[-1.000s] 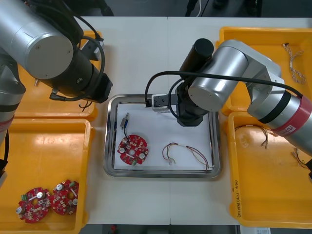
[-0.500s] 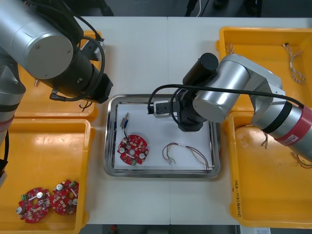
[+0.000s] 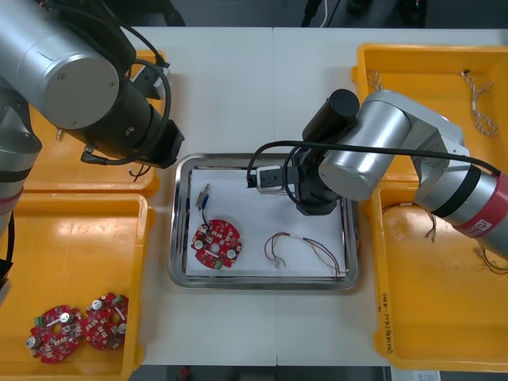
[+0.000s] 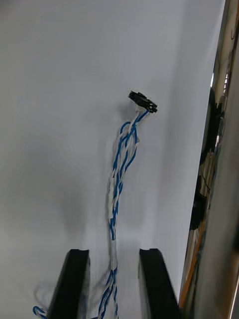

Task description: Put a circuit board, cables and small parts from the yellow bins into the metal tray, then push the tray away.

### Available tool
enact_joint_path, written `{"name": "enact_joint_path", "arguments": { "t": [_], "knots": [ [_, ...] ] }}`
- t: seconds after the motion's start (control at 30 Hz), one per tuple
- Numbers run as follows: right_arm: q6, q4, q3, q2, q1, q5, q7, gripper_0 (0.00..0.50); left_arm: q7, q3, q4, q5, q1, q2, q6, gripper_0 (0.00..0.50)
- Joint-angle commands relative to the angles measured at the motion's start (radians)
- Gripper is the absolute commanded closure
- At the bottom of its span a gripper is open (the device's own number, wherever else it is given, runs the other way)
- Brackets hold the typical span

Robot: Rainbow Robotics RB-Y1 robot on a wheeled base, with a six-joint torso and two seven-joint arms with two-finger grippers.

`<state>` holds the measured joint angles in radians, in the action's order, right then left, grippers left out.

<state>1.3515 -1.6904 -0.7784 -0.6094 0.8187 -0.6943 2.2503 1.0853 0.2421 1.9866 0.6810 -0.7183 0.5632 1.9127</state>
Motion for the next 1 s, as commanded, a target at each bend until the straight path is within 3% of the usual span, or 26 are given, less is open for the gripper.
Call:
{"name": "enact_joint_path", "arguments": {
  "t": [0.03,0.4,0.7,0.83,1.0],
  "knots": [
    [0.031,-0.043,-0.009,-0.018,-0.003,0.016,0.011,0.000,-0.073,-0.032,0.035,0.011,-0.036,-0.005,0.007,0.500],
    [0.285,-0.236,0.059,-0.006,-0.001,0.030,-0.161,0.000,-0.074,-0.032,0.035,0.011,-0.036,-0.005,0.007,0.500],
    [0.543,-0.293,0.199,0.066,0.047,-0.010,-0.357,0.000,-0.076,-0.032,0.035,0.011,-0.036,-0.005,0.007,0.500],
    [0.568,-0.316,0.269,0.074,0.073,-0.024,-0.468,0.000,-0.078,-0.032,0.035,0.011,-0.036,-0.005,0.007,0.500],
    [0.568,-0.379,0.349,0.020,0.077,-0.051,-0.604,0.000,-0.079,-0.032,0.035,0.012,-0.036,-0.005,0.007,0.500]
  ]
}}
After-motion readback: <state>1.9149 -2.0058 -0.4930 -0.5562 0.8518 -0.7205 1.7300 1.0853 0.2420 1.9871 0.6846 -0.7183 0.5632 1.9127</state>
